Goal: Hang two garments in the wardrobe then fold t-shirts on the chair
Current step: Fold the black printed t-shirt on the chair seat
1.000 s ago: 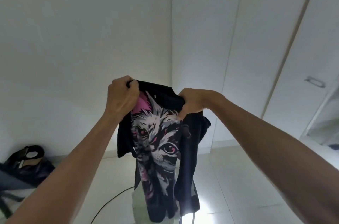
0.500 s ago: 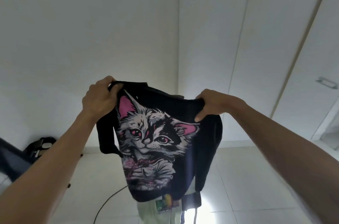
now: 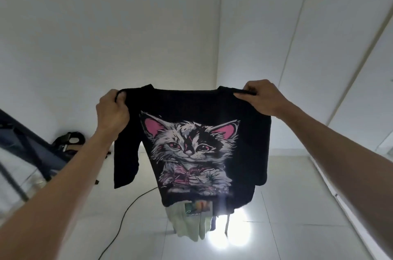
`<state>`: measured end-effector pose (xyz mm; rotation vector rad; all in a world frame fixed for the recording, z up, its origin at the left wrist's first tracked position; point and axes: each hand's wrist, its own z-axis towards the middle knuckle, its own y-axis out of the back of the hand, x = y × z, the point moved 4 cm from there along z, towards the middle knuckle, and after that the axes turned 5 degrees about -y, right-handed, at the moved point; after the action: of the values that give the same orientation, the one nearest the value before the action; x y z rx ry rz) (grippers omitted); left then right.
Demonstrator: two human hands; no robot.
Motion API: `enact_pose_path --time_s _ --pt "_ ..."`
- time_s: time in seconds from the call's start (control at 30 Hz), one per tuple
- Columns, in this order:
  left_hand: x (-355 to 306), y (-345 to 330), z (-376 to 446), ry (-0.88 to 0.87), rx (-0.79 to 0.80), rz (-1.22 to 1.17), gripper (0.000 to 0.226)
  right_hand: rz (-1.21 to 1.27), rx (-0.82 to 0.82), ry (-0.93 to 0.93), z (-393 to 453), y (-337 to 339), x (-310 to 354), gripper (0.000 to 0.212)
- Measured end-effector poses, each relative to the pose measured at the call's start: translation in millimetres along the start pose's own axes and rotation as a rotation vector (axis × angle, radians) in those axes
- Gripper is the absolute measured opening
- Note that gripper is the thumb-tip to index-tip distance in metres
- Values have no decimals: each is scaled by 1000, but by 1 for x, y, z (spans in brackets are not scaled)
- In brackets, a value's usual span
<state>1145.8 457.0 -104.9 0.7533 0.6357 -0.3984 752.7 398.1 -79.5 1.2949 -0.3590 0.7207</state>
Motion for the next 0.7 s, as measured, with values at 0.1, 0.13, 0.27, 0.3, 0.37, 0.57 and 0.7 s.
enact_pose_path --time_s 0.1,0.13,0.27,0.3,0.37,0.57,0.7 --pt "10 -2 -7 -77 34 90 27 -172 49 12 -9 -1 -6 33" --pt "14 -2 -7 -115 50 116 27 -194 45 18 -12 0 -8 36" --pt "21 5 -13 -176 78 283 32 -274 30 -2 -27 -1 -16 42" --pt "21 7 -18 -178 86 342 34 -288 19 -8 -31 -3 -17 41" --pt "22 12 -27 -186 120 453 40 -308 2 -31 -40 -7 -16 37" --pt "53 20 -41 -277 308 587 34 -449 -19 -129 -72 -20 -13 29" --pt "92 4 -65 -124 465 480 20 -477 32 -263 -98 -50 -12 26"
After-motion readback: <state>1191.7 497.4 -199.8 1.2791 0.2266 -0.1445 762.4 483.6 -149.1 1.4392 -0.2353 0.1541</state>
